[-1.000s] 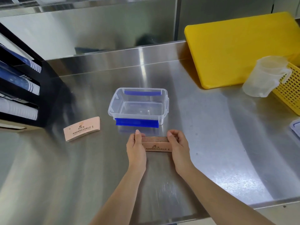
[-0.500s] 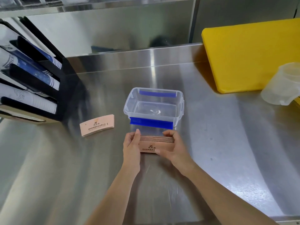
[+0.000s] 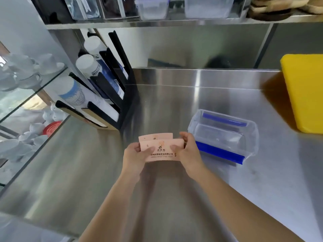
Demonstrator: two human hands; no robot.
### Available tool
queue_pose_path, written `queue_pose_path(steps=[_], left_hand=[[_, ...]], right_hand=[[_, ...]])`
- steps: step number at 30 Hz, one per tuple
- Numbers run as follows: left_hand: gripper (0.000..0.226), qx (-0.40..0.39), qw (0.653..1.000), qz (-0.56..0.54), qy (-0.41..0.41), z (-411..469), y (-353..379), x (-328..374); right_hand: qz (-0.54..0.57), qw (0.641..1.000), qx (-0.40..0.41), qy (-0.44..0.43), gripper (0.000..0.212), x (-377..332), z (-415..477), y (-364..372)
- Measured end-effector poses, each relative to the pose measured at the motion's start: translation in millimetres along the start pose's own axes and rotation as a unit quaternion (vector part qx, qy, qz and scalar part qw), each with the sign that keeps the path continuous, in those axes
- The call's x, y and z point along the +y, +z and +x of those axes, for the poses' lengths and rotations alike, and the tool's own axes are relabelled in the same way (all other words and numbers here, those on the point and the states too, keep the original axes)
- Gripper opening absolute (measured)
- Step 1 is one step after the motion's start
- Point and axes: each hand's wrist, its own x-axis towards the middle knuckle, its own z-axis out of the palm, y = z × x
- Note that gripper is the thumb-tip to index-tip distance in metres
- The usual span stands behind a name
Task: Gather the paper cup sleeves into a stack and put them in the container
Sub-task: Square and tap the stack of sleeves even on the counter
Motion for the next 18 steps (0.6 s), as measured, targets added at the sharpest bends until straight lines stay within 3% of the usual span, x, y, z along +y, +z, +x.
queue_pose_path(steps=[4,10,12,15,18], left_hand=[[0.007,0.026,0.999,0.016,-0.019,27.5,-9.3,8.7],[0.006,0.028,0.998,0.026,-0.058,77.7,-9.5,14.6],[0.005,0.016,0.996,0.042,-0.072,88.3,-7.1,8.5],[0.007,0.006,0.993,0.062,-0.095,101.9,-3.4,-4.6],[0.006,0.009,0.988,0.107,-0.109,109.9,-0.6,-10.0]], right_hand=[[-0.036,0.995,0.079,0.047,0.046,-4.5,30.3,17.8],[-0.08,0.989,0.101,0.078,0.019,-19.0,67.1,38.6],[-0.122,0.981,0.107,0.107,0.025,-10.2,80.0,38.2],[-0.202,0.961,0.107,0.158,0.052,7.2,95.1,38.1],[-0.201,0.955,0.103,0.19,0.074,20.5,99.9,37.3]])
